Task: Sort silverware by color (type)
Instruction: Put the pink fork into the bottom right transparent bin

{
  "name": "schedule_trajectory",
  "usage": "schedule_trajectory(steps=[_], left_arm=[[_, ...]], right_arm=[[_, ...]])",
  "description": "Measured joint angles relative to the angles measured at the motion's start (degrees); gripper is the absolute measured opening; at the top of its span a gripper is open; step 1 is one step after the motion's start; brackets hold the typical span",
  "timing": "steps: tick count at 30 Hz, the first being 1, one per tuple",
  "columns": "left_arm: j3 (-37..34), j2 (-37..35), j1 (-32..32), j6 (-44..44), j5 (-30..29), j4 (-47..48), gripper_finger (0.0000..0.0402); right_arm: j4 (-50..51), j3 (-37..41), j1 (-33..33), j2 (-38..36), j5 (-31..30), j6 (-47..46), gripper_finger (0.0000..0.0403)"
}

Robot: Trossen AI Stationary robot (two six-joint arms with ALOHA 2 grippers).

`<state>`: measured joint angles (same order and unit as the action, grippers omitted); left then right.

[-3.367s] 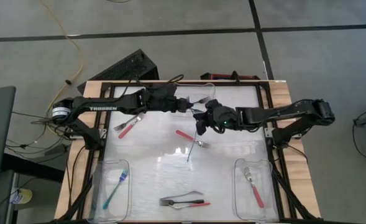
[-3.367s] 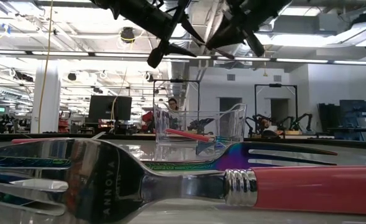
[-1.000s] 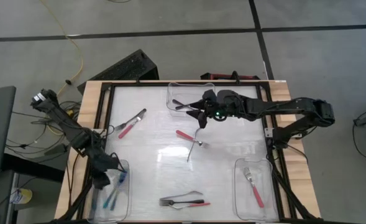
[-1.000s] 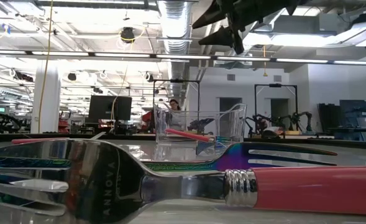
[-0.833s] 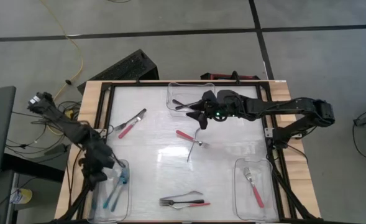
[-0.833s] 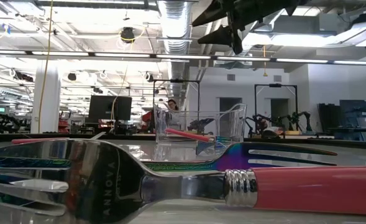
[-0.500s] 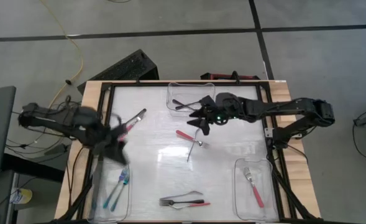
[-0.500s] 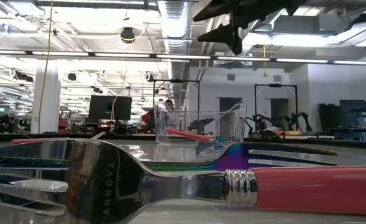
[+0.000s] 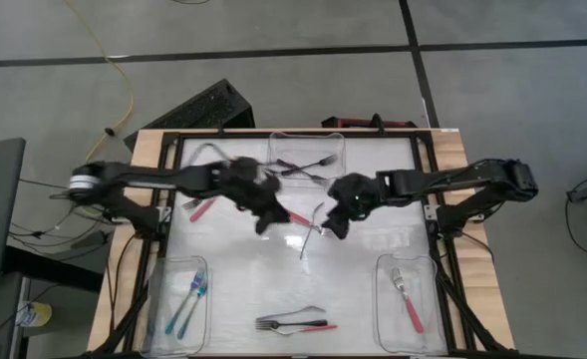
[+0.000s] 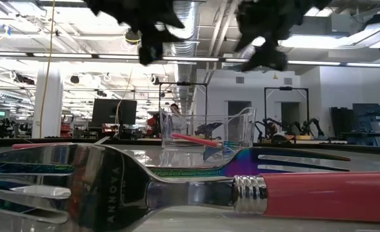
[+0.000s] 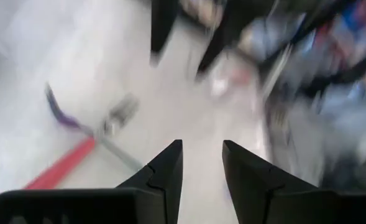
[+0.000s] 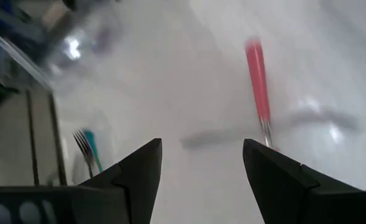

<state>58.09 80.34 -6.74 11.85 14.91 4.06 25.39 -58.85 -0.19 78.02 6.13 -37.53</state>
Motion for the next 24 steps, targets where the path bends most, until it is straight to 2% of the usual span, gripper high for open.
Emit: schedule_trajectory(steps=[2,4,7,13,19,23,24], left_arm=[[4.9,6.6,0.5,-7.1,2.1,4.9,0.0099],[10.6,12.3,1.2,-15.1,1.8,10.1,0.0099],[18.3,20.0,1.6,-24.4,-0.7,18.1,0.0099],[29.4,30.9,0.8,-35.4,-8.4,30.7,0.0117],[31.7,36.9,0.4,-42.3,-11.7,30.8,0.0184],[31.7,39.6,0.4,-45.2,-22.8,30.1,0.0223],[31.7,40.3,0.4,-45.3,-23.9,29.9,0.0228]], right_arm=[[4.9,0.0,1.7,-0.3,-0.8,-1.7,0.0249],[11.0,0.0,3.9,-1.1,-3.0,-3.5,0.0249],[18.0,0.0,7.8,-2.1,-6.7,-7.3,0.0249],[27.7,0.0,15.3,-4.2,-13.5,-16.3,0.0249],[29.2,0.0,18.9,-5.0,-17.6,-19.5,0.0249],[29.3,0.0,19.2,-5.0,-18.4,-19.5,0.0249],[29.5,0.0,19.1,-5.0,-18.4,-19.2,0.0249]])
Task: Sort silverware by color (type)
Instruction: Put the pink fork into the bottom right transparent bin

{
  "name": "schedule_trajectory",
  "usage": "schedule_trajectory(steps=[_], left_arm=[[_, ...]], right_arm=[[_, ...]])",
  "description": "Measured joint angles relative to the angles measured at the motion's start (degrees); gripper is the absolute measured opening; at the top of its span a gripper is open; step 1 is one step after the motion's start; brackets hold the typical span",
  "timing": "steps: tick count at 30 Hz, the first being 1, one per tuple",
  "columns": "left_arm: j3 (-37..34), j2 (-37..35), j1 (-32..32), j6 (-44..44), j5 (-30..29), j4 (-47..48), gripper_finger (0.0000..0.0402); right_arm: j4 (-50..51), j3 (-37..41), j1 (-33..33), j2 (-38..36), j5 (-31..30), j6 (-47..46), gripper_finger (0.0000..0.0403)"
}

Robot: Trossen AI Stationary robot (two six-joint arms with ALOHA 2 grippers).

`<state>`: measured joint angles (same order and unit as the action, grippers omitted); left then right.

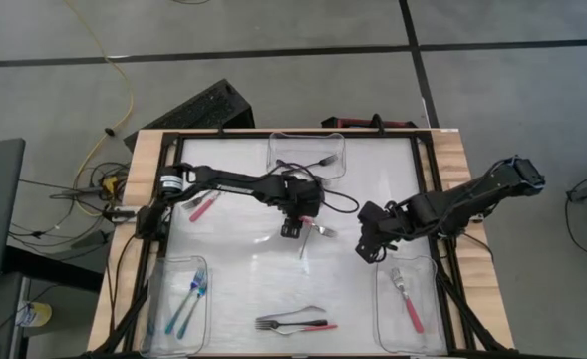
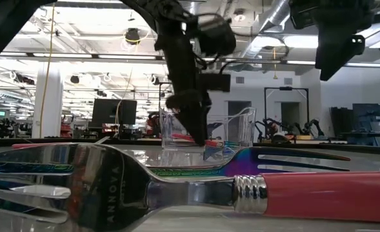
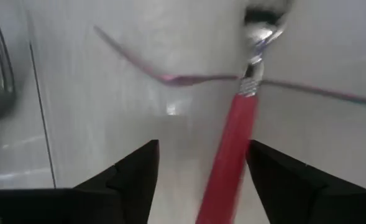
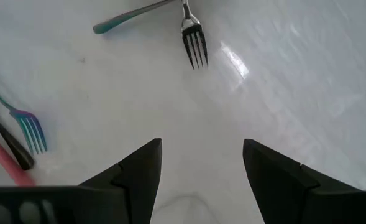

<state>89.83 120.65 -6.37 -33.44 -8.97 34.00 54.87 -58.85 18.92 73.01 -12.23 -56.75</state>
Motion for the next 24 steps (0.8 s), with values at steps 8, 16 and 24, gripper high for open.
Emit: schedule_trajectory(steps=[8,16,24], left_arm=[[-0.1,1.5,-0.1,3.7,1.7,1.6,0.0212],[-0.1,1.5,-0.2,5.4,-0.2,5.3,0.0042],[-0.1,-6.3,-1.1,7.0,2.5,12.7,0.0046]], right_arm=[[1.3,0.0,-2.2,0.0,-1.3,1.7,0.0249],[1.7,0.0,-5.1,0.0,-2.7,4.6,0.0249],[1.5,0.0,-6.7,0.0,-2.8,5.7,0.0249]])
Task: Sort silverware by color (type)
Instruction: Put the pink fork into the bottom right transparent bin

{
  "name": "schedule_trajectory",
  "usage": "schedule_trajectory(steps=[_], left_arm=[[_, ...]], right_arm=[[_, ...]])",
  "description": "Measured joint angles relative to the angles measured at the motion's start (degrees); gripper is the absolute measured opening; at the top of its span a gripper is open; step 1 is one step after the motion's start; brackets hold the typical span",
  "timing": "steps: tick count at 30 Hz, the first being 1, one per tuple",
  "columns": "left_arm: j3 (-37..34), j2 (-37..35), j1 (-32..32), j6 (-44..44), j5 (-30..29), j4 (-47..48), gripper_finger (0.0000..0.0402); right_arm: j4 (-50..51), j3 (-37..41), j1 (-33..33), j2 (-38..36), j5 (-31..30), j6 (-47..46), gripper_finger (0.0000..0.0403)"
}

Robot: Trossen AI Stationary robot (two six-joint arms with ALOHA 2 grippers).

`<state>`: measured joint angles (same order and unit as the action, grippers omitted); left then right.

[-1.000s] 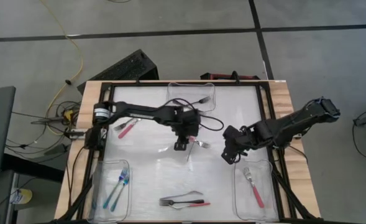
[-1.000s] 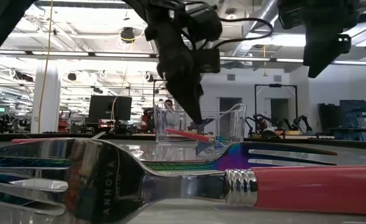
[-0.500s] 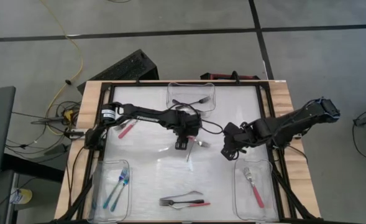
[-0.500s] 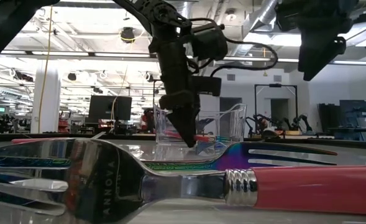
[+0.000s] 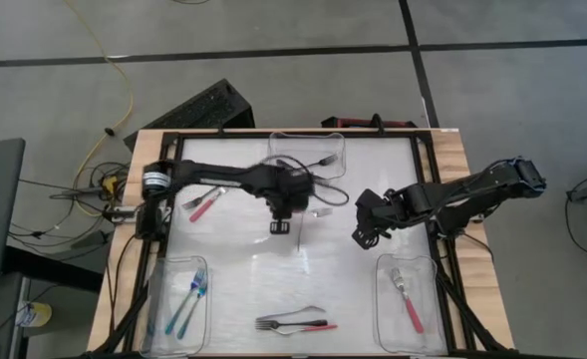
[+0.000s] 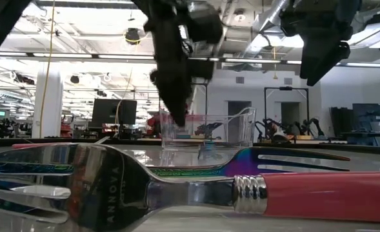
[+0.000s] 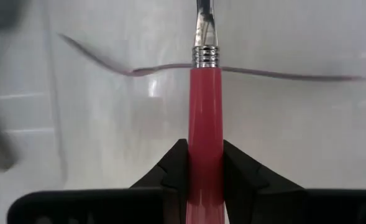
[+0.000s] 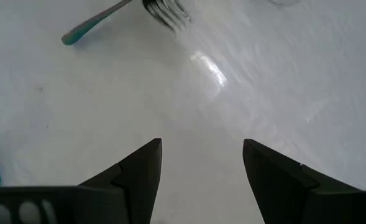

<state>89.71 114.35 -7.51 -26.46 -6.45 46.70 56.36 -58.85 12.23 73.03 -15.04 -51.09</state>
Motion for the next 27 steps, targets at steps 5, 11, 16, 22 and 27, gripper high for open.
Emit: schedule_trajectory(steps=[5,11,16,22,27], left_arm=[[0.0,-7.5,-2.3,6.2,4.3,-2.4,0.0046],[0.1,-10.9,-2.3,13.4,-5.5,-8.3,0.0046],[-0.1,-11.4,-1.1,18.2,-7.6,-10.9,0.0046],[-5.0,-13.3,1.4,22.6,-8.5,-23.7,0.0046],[-5.2,-13.3,3.2,24.2,-9.8,-26.3,0.0046]], right_arm=[[-5.0,0.0,0.0,0.0,-2.0,-0.1,0.0249],[-17.8,0.0,-0.5,-0.4,-15.1,-4.3,0.0249],[-19.0,0.3,-2.1,-3.3,-22.0,-8.8,0.0249],[-27.1,2.6,-4.3,-7.0,-27.1,-9.7,0.0249],[-33.9,2.5,-6.4,-6.7,-28.9,-6.0,0.0249]])
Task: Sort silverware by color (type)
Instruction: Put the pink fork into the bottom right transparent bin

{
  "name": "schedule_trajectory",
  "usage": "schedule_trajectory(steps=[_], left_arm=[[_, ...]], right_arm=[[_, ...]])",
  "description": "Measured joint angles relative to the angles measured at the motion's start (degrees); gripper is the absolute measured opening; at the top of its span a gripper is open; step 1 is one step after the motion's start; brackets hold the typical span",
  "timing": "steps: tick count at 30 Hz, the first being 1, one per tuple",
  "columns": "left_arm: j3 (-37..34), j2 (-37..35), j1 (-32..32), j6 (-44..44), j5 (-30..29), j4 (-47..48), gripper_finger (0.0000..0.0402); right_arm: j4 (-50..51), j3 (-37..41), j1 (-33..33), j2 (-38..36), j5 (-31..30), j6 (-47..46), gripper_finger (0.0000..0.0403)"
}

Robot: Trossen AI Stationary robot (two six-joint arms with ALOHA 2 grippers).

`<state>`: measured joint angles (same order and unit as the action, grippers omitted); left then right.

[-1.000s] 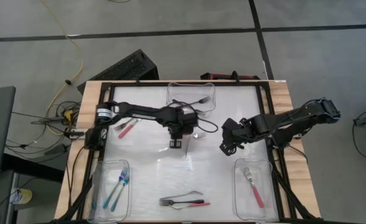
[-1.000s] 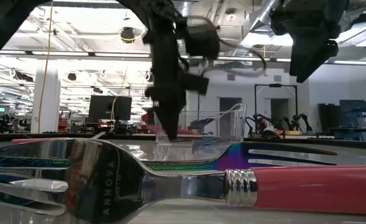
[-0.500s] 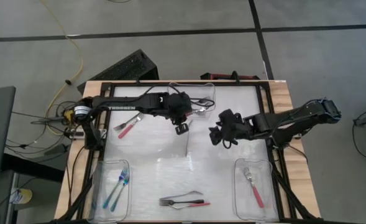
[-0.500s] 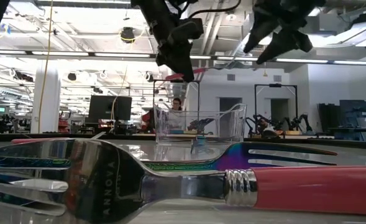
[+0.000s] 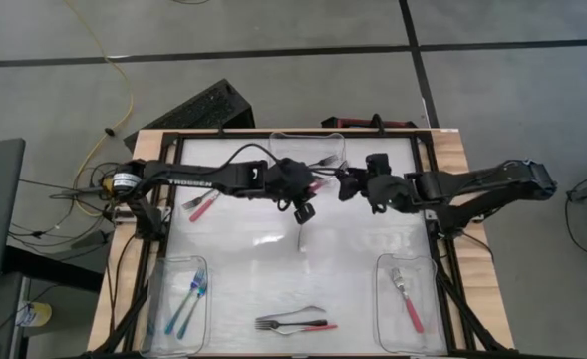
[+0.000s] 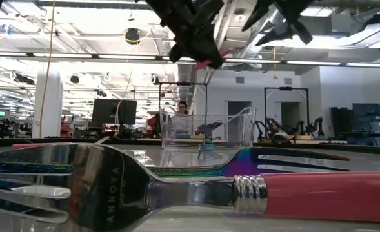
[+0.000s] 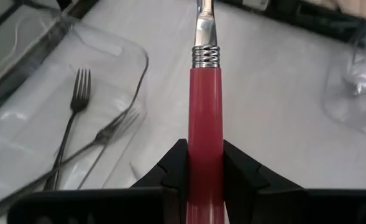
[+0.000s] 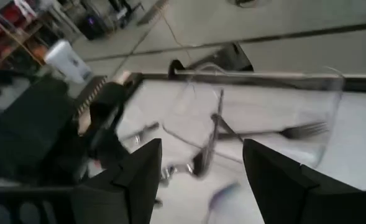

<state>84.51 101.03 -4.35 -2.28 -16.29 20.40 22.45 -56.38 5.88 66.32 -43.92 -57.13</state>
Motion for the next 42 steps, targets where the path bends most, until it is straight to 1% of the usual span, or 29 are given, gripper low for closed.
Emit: schedule_trajectory(steps=[5,8,9,11,12,14,15,16,18,20,23,24,26,28,29,31,33,34,37,42], left_arm=[[0.0,-0.1,1.0,0.0,-0.9,-1.7,0.0046],[0.0,-0.2,1.3,0.0,-1.0,-1.7,0.0046],[0.0,-0.2,1.3,0.3,-1.0,-1.6,0.0046],[0.0,-0.2,1.3,1.2,-1.0,-1.3,0.0046],[0.0,-0.2,1.3,1.5,-0.8,-1.3,0.0046],[0.0,-0.2,1.3,1.5,-0.6,-1.3,0.0050],[0.0,-0.2,1.3,1.5,-0.6,-1.3,0.0062],[0.0,-0.2,1.3,1.5,-0.5,-1.3,0.0081],[0.0,-0.2,1.4,1.5,-0.4,-1.4,0.0129],[0.0,-0.6,1.3,1.4,0.5,-0.6,0.0178],[0.0,-2.9,0.6,-0.9,5.2,3.7,0.0239],[0.0,-3.8,0.4,-1.6,6.6,4.9,0.0254],[0.1,-5.9,-0.5,-2.2,9.4,8.3,0.0277],[0.1,-7.6,-1.6,-3.0,11.9,10.9,0.0288],[0.0,-8.5,-2.3,-3.1,12.1,12.2,0.0290],[0.0,-10.3,-4.1,-3.2,12.1,15.0,0.0290],[-0.3,-12.5,-6.2,-3.3,11.9,17.2,0.0288],[-1.0,-13.6,-7.4,-3.3,11.8,18.4,0.0286],[-5.4,-18.2,-11.1,-2.9,12.3,18.5,0.0281],[-15.7,-26.3,-16.3,0.7,12.4,15.5,0.0278]], right_arm=[[-0.6,0.2,-2.5,1.7,0.2,0.6,0.0248],[-2.7,0.1,-3.0,2.4,0.3,2.0,0.0231],[-2.3,0.1,-3.0,2.5,0.3,2.3,0.0217],[-2.4,0.2,-3.0,2.5,0.9,3.1,0.0170],[-2.5,0.2,-3.0,2.5,1.4,3.7,0.0139],[-2.6,0.2,-3.0,2.2,3.5,5.2,0.0063],[-2.8,0.2,-3.0,2.0,4.7,5.8,0.0035],[-3.1,0.0,-3.0,1.7,6.4,7.5,0.0024],[-1.3,0.0,-3.0,1.1,9.5,8.1,0.0023],[3.0,0.2,-3.0,-0.8,15.0,9.8,0.0023],[10.6,0.1,-3.4,-5.2,23.0,11.4,0.0023],[13.8,0.2,-3.4,-7.0,25.9,12.3,0.0023],[16.1,0.1,-2.9,-10.3,33.0,14.0,0.0023],[20.1,0.1,-1.5,-13.5,40.9,14.5,0.0023],[21.9,0.1,-0.2,-14.5,44.0,13.4,0.0023],[25.8,0.0,3.3,-16.8,45.3,8.7,0.0023],[32.0,0.2,8.0,-17.3,44.4,2.5,0.0023],[33.5,0.2,10.7,-17.3,43.4,-0.4,0.0023],[34.0,2.3,19.5,-17.0,41.6,-9.2,0.0023],[28.0,10.2,31.1,-15.5,39.5,-24.2,0.0023]])
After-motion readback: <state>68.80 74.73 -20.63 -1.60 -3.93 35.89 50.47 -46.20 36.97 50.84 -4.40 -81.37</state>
